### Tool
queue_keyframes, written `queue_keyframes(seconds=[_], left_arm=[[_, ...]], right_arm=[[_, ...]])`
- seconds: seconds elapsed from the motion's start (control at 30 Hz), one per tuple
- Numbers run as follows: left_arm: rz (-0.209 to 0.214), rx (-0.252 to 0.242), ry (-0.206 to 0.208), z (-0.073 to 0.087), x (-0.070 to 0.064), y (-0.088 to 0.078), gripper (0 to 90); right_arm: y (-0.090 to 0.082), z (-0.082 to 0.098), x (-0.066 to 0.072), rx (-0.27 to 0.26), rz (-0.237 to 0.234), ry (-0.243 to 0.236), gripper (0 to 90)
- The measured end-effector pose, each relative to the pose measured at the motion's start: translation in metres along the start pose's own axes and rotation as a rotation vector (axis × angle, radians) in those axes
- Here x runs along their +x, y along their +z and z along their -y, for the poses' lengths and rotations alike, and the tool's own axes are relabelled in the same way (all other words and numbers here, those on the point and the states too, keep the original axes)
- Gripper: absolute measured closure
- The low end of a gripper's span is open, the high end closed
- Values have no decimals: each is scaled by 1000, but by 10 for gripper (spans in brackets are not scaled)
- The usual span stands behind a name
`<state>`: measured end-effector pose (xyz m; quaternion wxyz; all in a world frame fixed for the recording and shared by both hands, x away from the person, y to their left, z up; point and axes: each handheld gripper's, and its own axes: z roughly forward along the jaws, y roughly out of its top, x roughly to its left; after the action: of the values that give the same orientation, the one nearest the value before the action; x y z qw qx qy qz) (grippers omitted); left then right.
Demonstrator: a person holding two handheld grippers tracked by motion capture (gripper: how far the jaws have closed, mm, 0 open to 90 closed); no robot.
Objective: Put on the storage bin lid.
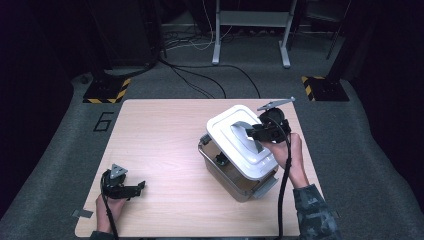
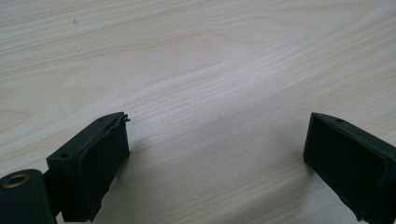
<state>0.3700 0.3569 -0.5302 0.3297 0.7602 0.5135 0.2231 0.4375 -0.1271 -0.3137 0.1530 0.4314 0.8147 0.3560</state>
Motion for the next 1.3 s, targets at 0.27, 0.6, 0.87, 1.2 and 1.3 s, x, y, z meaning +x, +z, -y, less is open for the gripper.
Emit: queue_keyframes(seconds=[0.27, 0.6, 0.87, 1.2, 1.3], left_arm=[[3, -1, 1, 0, 0, 0, 68], [4, -2, 1, 0, 0, 0, 71], [4, -4, 1, 0, 0, 0, 71], [4, -2, 1, 0, 0, 0, 71], [4, -5, 0, 0, 0, 0, 71]], right_arm=[[14, 10, 14, 25, -34, -2, 665], [26, 23, 25, 60, -40, -28, 665], [32, 30, 30, 69, -27, -43, 664], [30, 32, 29, 47, -36, -57, 580], [23, 31, 27, 26, -23, -52, 438]])
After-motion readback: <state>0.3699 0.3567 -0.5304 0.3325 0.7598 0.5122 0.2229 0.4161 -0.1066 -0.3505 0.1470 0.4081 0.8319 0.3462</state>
